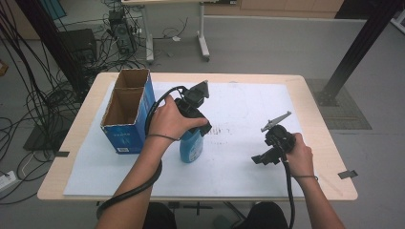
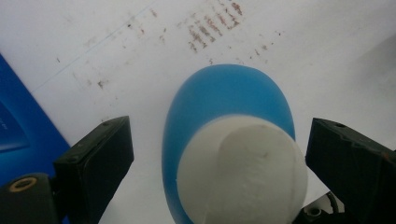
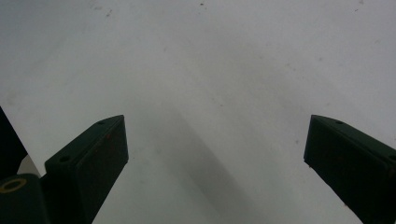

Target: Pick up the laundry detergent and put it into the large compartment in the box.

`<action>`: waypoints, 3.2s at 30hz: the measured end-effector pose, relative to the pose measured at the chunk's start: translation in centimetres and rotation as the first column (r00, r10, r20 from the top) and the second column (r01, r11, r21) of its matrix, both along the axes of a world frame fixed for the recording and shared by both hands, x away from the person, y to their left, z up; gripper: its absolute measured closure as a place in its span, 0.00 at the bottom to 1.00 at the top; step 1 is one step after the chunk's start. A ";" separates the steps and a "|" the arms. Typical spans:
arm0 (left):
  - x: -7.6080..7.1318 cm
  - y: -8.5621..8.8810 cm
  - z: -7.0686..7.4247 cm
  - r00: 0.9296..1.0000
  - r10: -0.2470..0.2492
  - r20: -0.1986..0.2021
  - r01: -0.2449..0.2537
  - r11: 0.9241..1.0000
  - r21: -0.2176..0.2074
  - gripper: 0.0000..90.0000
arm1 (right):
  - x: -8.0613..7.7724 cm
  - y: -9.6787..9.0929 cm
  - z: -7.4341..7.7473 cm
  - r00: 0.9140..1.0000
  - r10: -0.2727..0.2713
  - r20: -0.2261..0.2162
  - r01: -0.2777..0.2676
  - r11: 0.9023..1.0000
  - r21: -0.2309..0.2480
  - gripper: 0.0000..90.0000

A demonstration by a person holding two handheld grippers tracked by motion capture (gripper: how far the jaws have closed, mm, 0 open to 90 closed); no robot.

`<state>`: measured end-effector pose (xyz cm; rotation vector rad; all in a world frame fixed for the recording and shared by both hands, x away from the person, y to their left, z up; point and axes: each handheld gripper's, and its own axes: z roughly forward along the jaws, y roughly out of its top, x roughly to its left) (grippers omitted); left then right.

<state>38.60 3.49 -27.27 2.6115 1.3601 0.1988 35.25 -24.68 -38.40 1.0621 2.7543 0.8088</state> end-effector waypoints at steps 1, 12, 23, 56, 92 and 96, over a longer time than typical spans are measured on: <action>0.0 0.0 0.1 1.000 -0.001 0.004 0.001 1.000 -0.001 0.09 | 0.0 0.0 0.0 1.000 0.000 -0.001 0.000 1.000 0.001 0.07; -0.1 -0.2 0.2 1.000 -0.002 0.008 0.002 1.000 0.007 0.09 | 0.0 0.1 0.0 1.000 0.002 -0.002 -0.002 1.000 0.001 0.07; 0.0 -0.1 0.3 1.000 -0.002 0.008 0.002 1.000 0.006 0.09 | 0.0 0.0 0.0 1.000 -0.003 -0.001 0.003 1.000 0.001 0.06; -0.2 -0.2 0.5 1.000 -0.002 0.010 0.002 1.000 0.000 0.09 | -0.1 -0.1 0.2 1.000 -0.006 0.005 0.006 1.000 -0.003 0.06; -0.2 -0.3 0.4 1.000 -0.004 0.014 0.004 1.000 -0.001 0.09 | -0.1 0.2 0.0 1.000 -0.001 0.004 0.001 1.000 -0.004 0.06; -0.1 -0.3 0.2 1.000 -0.003 0.011 0.003 1.000 0.000 0.09 | -0.1 0.1 0.0 1.000 -0.001 0.006 0.001 1.000 -0.004 0.06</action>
